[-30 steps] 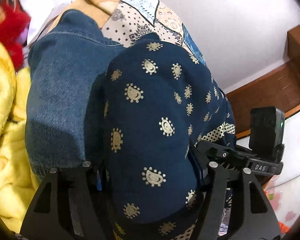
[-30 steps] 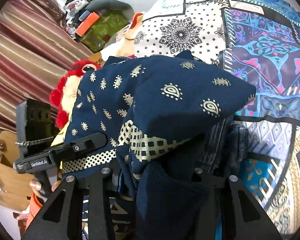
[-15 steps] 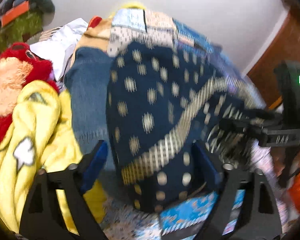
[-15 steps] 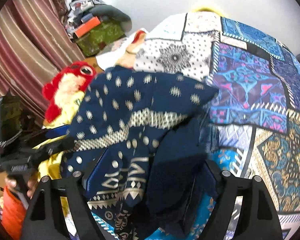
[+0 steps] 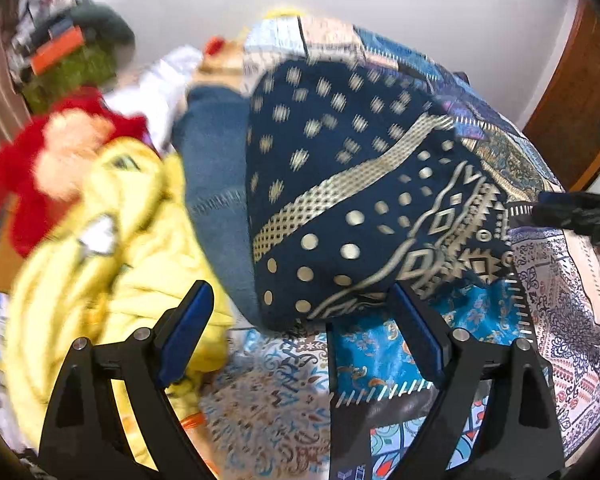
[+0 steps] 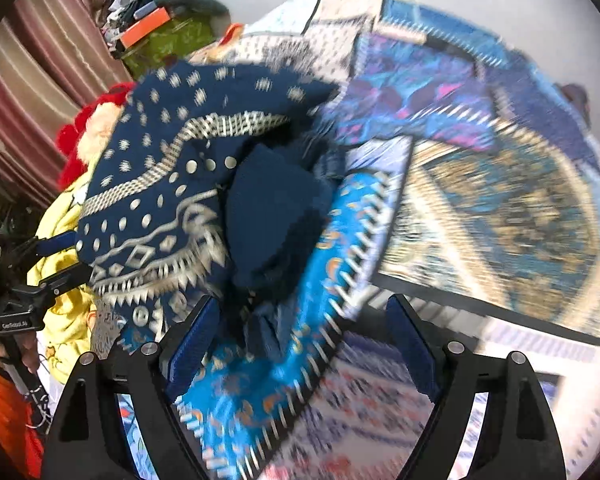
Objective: Fold large clothes
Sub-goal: 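Open both grippers and pull them back from the folded hoodie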
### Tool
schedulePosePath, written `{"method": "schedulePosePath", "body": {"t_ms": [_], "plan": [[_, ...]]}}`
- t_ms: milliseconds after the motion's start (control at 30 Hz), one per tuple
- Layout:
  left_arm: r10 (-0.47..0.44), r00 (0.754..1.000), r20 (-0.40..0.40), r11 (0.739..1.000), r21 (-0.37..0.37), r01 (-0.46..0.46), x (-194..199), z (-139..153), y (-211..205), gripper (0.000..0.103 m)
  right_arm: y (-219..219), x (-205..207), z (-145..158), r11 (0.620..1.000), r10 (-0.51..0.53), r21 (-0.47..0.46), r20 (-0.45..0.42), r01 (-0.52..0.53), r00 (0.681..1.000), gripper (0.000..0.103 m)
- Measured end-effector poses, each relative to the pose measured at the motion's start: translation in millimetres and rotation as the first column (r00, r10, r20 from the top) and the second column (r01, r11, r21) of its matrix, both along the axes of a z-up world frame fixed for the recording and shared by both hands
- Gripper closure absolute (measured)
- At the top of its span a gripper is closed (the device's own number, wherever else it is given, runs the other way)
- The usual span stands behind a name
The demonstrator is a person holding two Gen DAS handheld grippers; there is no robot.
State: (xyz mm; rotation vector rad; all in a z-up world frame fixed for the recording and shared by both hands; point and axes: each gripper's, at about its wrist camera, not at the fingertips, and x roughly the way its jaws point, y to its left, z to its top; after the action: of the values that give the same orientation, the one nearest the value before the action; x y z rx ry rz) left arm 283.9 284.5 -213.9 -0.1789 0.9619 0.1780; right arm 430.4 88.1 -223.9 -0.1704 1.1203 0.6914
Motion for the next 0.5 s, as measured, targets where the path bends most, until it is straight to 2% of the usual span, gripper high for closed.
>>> {"method": "schedulePosePath", "body": {"t_ms": [100,233,333,433,500], "plan": [[0.002,0.996,0.085,0.999,0.047,-0.006,-13.3,38.6,-12.5,0.013,-15.0,-18.9,45.6,0.994,-0.011,0.105,0.045,0.006,0.999,0.019],[-0.013,0.967,0.256,0.996,0.090,-0.011,-44.3,108.4,-38.7,0.013,-25.3,-59.9,115.0,0.978,-0.024,0.209,0.185,-0.016,0.982,0.019],[-0.030,0.922,0.387,0.988,0.149,-0.030,-74.3,161.2,-60.3,0.013,-31.6,-96.7,168.5,0.957,-0.049,0.286,0.306,-0.043,0.951,0.019],[-0.056,0.856,0.515,0.978,0.201,-0.057,-110.0,208.7,-86.0,0.013,-42.0,-135.8,214.7,0.933,-0.078,0.350,0.425,-0.085,0.902,0.019],[-0.064,0.818,0.572,0.973,0.218,-0.077,-129.6,228.5,-100.2,0.013,-51.6,-163.3,238.7,0.915,-0.106,0.388,0.489,-0.107,0.866,0.019]]}}
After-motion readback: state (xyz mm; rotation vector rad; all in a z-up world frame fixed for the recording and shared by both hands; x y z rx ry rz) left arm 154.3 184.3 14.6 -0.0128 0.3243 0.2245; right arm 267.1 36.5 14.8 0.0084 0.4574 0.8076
